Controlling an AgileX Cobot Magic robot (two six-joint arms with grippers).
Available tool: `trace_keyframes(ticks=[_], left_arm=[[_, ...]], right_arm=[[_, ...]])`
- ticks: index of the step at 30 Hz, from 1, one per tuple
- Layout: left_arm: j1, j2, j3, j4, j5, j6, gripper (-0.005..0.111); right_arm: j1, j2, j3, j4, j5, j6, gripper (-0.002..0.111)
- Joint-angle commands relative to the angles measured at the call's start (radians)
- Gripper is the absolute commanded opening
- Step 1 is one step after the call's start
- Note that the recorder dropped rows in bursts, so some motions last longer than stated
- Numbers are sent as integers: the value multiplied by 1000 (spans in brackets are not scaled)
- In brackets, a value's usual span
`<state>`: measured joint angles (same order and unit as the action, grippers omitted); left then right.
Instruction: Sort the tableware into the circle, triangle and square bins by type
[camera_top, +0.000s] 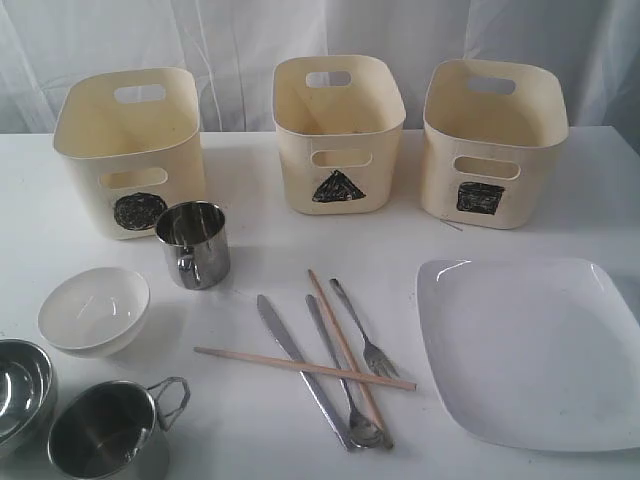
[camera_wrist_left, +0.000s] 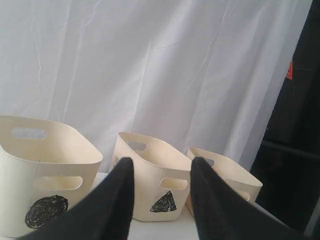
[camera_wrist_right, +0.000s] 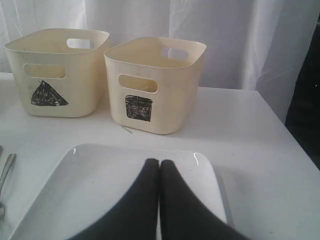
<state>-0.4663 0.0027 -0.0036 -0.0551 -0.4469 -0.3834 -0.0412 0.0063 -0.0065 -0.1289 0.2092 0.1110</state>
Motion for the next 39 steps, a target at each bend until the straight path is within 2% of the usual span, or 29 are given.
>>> trace_keyframes(ticks=[1,7,9,11,12,13,18,22,23,25,29,31,32,34,39], left_arm=[[1,-3,4,-6,-10,9,43],[1,-3,4,-12,-85,32,42],[3,-3,4,-158,-98,57,35],[3,7,-39,-272,-65,228,15],[3,31,-80,-288,-20,383,3],[3,63,-130,-295,36,531,0],[3,312,-362,-555,264,981,0],[26,568,-479,-819,282,1296,0],[38,613,-494,-876,264,1390,0],[78,712,-525,-1029,143,1666,0],[165,865,-626,-1430,-323,2280,0],[227,919,-706,-1678,-415,2501,0],[261,932,-731,-1689,-423,2483,0],[287,939,-725,-1689,-372,2502,0],[291,941,-720,-1689,-306,2502,0]], right_arm=[[-8,-6,7,1,-2,-1,0],[-8,-6,7,1,-2,-1,0],[-8,-6,7,1,-2,-1,0],[-8,-6,7,1,-2,-1,0],[-8,-6,7,1,-2,-1,0],[-8,-6,7,1,-2,-1,0],[-8,-6,7,1,-2,-1,0],[-8,-6,7,1,-2,-1,0],[-8,-6,7,1,-2,-1,0],[-8,-6,7,1,-2,-1,0],[-8,-6,7,1,-2,-1,0],[-8,-6,7,1,-2,-1,0],[-8,-6,7,1,-2,-1,0],[-8,-6,7,1,-2,-1,0],[-8,-6,7,1,-2,-1,0]])
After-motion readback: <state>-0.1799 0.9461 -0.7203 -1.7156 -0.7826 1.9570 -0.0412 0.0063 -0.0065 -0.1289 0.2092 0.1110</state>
